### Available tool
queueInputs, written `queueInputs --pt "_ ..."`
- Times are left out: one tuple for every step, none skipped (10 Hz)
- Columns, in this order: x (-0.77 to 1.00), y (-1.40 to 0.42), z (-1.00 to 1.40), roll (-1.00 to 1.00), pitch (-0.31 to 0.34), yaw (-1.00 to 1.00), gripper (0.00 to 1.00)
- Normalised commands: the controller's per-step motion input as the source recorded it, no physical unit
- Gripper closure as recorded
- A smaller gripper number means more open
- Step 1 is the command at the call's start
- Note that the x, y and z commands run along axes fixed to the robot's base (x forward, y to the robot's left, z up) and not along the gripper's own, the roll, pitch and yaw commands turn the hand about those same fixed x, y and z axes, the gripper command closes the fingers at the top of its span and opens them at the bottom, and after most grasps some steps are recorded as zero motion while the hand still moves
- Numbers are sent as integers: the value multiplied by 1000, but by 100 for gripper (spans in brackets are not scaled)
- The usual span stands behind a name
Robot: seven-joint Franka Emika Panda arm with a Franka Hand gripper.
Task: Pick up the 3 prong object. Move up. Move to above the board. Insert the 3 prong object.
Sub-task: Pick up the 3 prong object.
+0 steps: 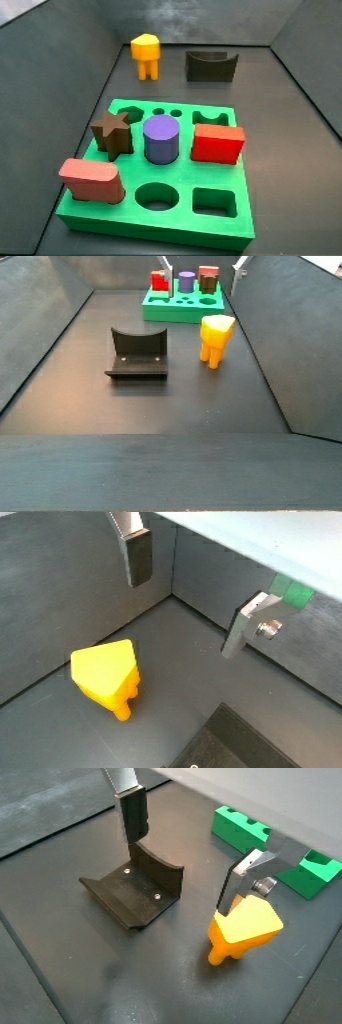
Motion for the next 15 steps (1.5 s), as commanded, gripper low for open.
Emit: queueInputs --pt "-191 -137 -37 0 0 0 0" --pt "-566 -503 -271 0 0 234 0" --pt "-857 -551 -143 30 -101 177 0" --pt "-720 -634 -66 44 -97 300 0" --pt "-466 -460 -246 0 0 223 0" --pt "-531 -334 -543 90 -179 77 0" --pt "-343 -134 -463 0 -144 0 0" --pt "-214 -60 -351 56 -130 0 0" --pt "-37 0 -349 34 -66 109 0" --pt "0 -31 -423 0 -51 74 0" --pt "189 -77 -503 -11 -54 83 0" --pt "69 -83 -483 30 -74 226 0" --pt "0 -117 -340 70 -74 349 0" --pt "0 -109 -297 57 -64 394 0" --pt "34 -69 -286 34 -27 346 0"
